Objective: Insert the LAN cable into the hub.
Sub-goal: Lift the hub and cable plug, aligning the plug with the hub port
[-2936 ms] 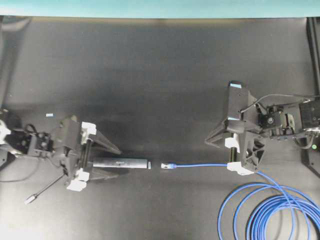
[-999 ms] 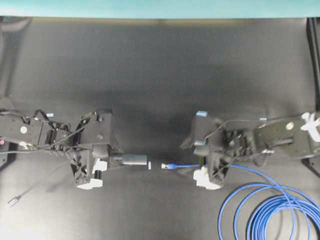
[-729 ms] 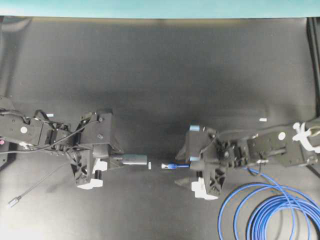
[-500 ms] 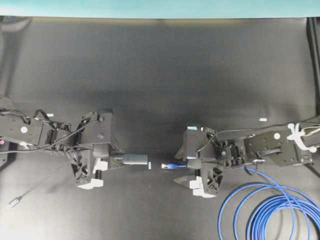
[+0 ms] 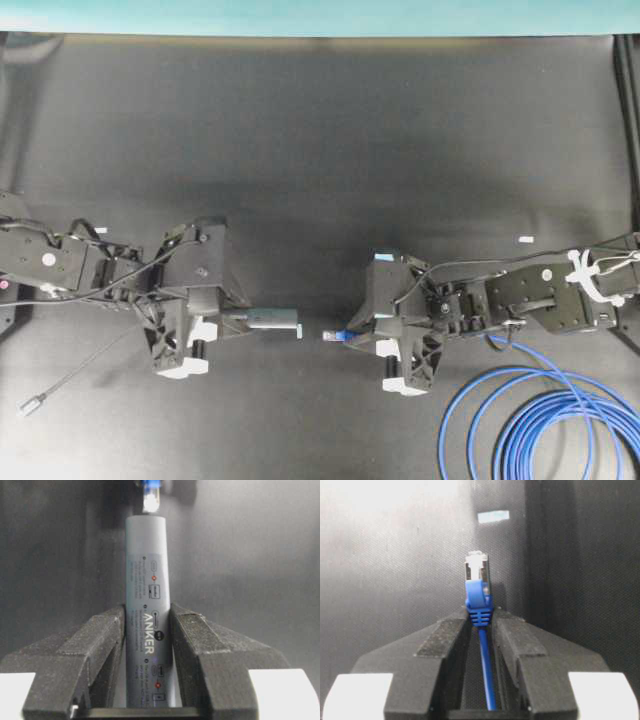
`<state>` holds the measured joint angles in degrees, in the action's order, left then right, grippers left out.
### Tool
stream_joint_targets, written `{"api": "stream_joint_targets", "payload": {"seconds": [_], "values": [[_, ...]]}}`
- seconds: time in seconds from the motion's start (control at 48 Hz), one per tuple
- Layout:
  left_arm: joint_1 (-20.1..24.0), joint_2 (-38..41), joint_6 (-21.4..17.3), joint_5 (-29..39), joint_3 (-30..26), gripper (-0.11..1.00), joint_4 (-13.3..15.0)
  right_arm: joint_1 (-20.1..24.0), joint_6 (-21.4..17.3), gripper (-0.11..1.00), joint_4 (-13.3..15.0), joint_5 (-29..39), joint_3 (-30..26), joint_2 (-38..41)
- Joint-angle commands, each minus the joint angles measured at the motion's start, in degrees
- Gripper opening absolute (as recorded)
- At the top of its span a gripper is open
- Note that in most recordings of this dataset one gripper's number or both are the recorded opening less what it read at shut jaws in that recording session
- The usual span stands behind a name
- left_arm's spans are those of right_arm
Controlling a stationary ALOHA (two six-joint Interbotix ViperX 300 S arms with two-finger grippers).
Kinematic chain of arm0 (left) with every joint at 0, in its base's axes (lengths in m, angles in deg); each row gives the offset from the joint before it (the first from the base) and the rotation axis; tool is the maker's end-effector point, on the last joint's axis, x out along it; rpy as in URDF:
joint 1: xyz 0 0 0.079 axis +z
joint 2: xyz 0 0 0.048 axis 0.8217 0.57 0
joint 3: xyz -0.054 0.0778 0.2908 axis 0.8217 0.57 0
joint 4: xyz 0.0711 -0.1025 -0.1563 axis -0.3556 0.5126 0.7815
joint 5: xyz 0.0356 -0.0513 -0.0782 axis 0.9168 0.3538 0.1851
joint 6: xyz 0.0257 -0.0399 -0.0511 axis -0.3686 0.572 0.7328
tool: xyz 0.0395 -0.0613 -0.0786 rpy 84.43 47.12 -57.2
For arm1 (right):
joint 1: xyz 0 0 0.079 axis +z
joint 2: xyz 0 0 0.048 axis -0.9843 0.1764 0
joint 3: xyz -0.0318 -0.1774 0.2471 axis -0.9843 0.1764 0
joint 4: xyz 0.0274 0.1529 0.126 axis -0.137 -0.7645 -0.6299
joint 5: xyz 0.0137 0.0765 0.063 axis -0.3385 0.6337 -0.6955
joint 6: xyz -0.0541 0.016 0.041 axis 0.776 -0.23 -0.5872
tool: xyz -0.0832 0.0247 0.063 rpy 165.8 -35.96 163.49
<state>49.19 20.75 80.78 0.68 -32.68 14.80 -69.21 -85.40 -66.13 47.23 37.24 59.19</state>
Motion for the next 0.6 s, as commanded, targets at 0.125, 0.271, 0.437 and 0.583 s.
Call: {"api": "stream_joint_targets", "payload": {"seconds": [0.125,0.271,0.437,0.583], "values": [[-0.8,-1.1,-1.4,5.4,-4.2,0.29,-0.1,0.2,-1.1,0.12,-4.4,-6.8,2.5,-2.1],[-0.8,-0.9,-3.4,15.6,-8.6,0.29,-0.2,0.5,-1.0,0.12,-4.6,-7.1,2.4,-4.9],[-0.6,0.0,-6.3,19.0,-11.7,0.29,-0.2,0.9,-0.8,0.12,-4.6,-7.3,1.4,-7.2],[-0.4,1.5,-7.3,20.5,-13.5,0.29,-0.2,1.2,-0.8,0.12,-4.6,-7.3,0.4,-7.2]]}}
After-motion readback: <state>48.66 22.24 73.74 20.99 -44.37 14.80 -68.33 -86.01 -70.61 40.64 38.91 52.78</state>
